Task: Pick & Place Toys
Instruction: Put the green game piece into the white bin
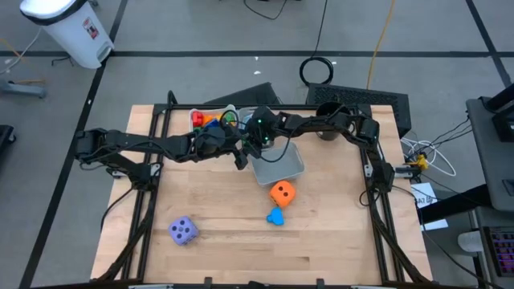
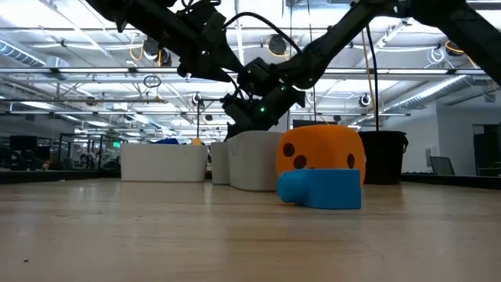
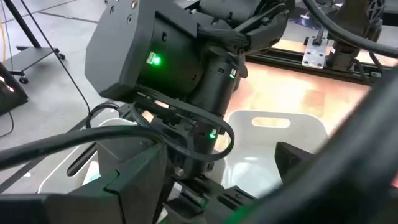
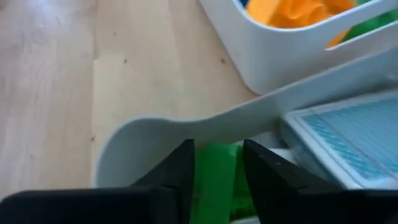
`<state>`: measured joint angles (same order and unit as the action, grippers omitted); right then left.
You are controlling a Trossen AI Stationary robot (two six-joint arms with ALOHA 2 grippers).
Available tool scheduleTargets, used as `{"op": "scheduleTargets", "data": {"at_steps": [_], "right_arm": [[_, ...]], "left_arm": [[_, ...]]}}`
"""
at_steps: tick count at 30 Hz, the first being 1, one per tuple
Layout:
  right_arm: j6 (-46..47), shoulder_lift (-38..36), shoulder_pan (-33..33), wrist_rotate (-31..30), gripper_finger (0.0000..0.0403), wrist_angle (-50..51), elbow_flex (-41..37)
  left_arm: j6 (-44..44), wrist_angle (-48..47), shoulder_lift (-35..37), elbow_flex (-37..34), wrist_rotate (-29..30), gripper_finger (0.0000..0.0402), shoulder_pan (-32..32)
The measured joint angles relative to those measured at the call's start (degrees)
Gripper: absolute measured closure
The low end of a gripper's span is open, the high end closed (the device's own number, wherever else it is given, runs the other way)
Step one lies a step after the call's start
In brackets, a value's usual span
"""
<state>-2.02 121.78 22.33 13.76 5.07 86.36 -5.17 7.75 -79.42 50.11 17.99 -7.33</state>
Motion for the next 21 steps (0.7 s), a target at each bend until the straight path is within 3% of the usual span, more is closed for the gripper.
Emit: {"op": "scheduleTargets", "data": {"at_steps": [9,21], "right_arm": [[-2.8,0.1,0.0,1.1,0.0394,3.6,0.8],[-5.2,-4.2,-0.3,2.1,0.0403,5.3,0.4]], "left_arm": [[0.0,0.0,0.0,0.0,0.0,0.0094,0.0],[0.0,0.0,0.0,0.0,-0.1,0.0094,0.0]]}}
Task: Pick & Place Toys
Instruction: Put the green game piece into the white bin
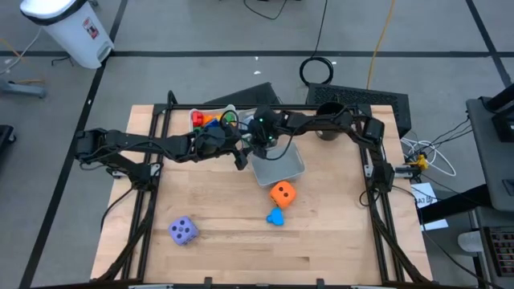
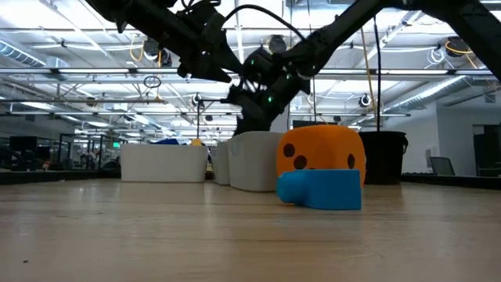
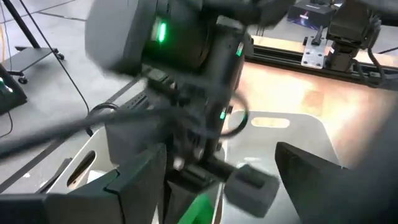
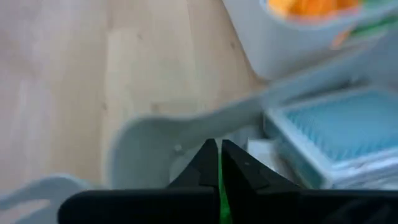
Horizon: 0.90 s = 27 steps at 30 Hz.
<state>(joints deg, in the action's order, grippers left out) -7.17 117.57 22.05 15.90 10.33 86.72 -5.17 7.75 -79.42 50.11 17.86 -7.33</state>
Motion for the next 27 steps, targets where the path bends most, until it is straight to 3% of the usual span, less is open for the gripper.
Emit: {"op": "scheduleTargets", "data": {"at_steps": [10,20,27], "right_arm": [[-2.9,-6.3,-0.8,-0.9,0.0399,3.4,0.1],[-4.5,-0.8,-0.9,-1.0,0.0285,6.9,0.2],[-5.8,1.0,0.1,-1.7,0.0282,11.5,0.3]], "left_arm": [[0.0,-0.2,0.0,0.0,0.1,0.0094,0.0],[-0.1,-0.3,0.0,0.0,0.0,0.0094,0.0],[-0.3,-0.2,0.0,0.0,0.1,0.0094,0.0]]}}
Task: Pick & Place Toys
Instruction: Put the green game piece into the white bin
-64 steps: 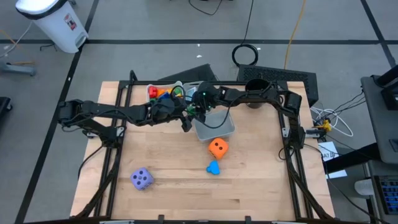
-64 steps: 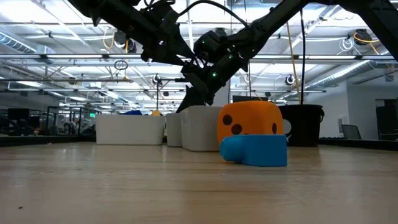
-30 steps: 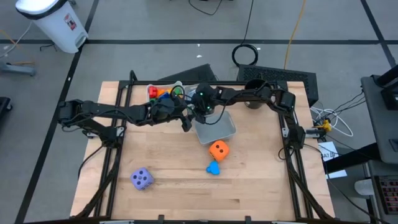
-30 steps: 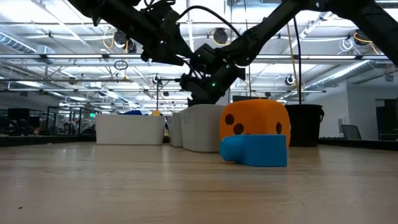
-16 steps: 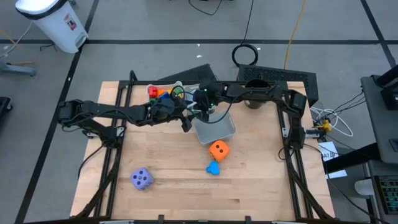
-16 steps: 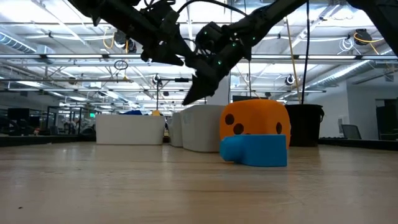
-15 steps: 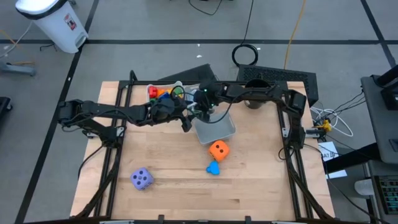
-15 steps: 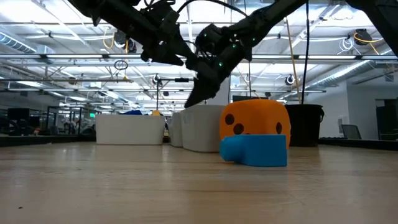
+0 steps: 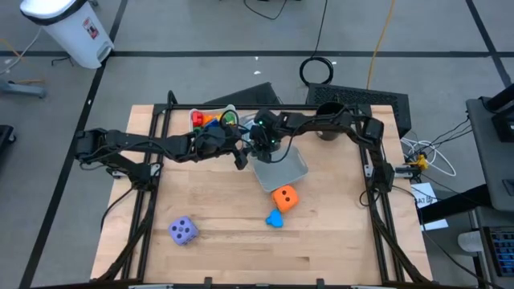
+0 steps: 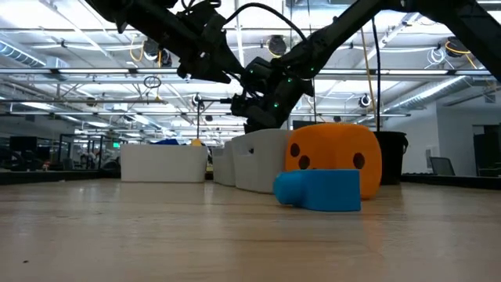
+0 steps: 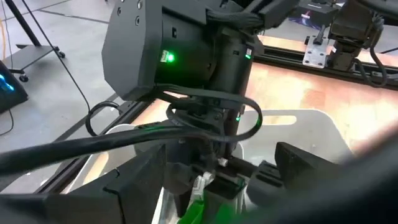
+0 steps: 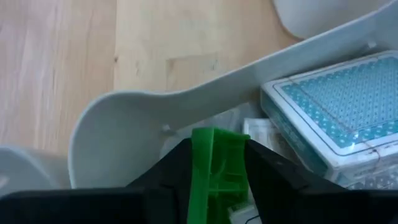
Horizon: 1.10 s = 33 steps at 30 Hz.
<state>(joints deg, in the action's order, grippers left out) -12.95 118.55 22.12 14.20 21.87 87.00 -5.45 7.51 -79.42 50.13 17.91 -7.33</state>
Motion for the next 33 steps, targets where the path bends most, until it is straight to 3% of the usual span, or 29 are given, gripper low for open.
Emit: {"op": "scheduleTargets", "data": {"at_steps": [12,19,33], "right_arm": [[-6.1,-1.4,0.9,-1.1,0.0343,15.2,2.0],[-7.5,-0.7,0.7,-4.6,0.0397,15.8,2.3],[-7.9,-2.6,-1.4,-4.6,0.0402,9.6,1.9]], "left_arm": [[0.4,-0.1,0.0,0.0,0.0,0.0094,-0.1],[0.4,0.0,0.0,0.0,0.0,0.0094,-0.1],[0.3,0.0,0.0,0.0,0.0,0.0094,-0.1]]}}
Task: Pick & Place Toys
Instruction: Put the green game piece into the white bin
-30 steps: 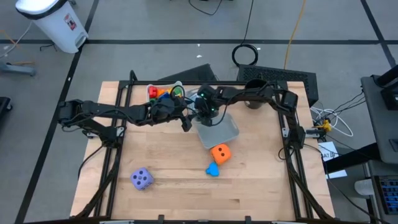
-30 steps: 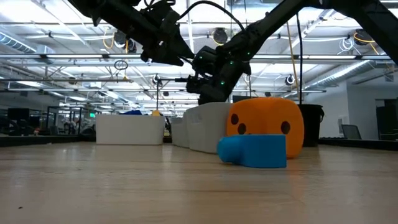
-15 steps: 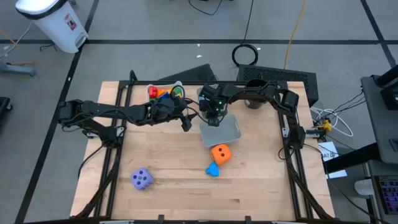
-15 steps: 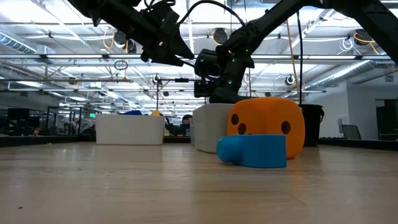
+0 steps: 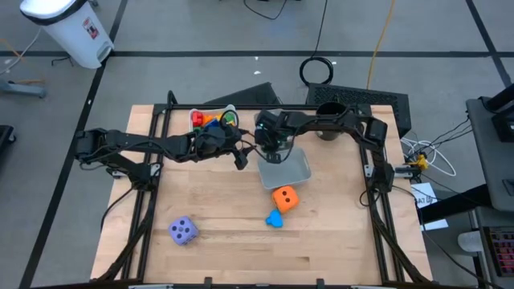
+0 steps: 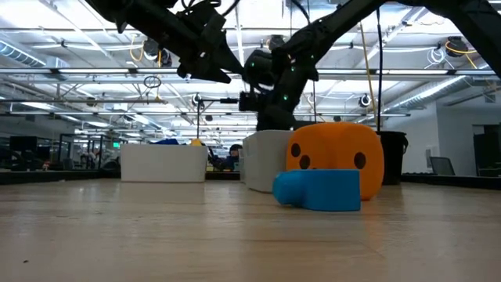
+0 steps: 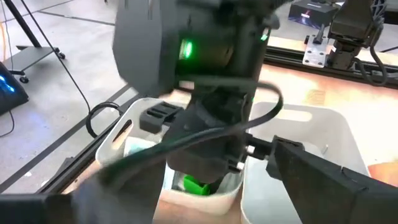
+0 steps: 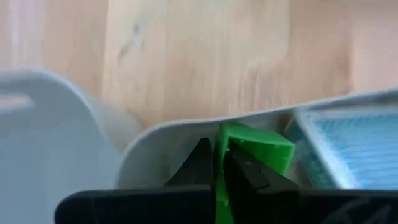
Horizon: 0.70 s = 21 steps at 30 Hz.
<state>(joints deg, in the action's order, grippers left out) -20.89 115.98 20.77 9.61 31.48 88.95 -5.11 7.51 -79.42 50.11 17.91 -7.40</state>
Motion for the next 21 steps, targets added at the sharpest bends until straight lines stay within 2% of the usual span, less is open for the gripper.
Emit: {"op": "scheduleTargets", "data": {"at_steps": [5,10,21], "right_arm": [[0.3,-2.1,-0.6,-0.7,0.0403,-2.1,0.0],[0.7,-4.9,-1.0,-5.3,0.0403,-3.8,0.0],[2.8,-8.0,-1.0,-4.5,0.0403,-15.3,0.1]], "left_arm": [[0.0,0.1,0.0,0.0,0.0,0.0094,0.0],[0.0,0.1,0.0,0.0,0.0,0.0094,0.0],[0.7,0.1,3.1,0.0,0.0,0.0094,0.4]]}}
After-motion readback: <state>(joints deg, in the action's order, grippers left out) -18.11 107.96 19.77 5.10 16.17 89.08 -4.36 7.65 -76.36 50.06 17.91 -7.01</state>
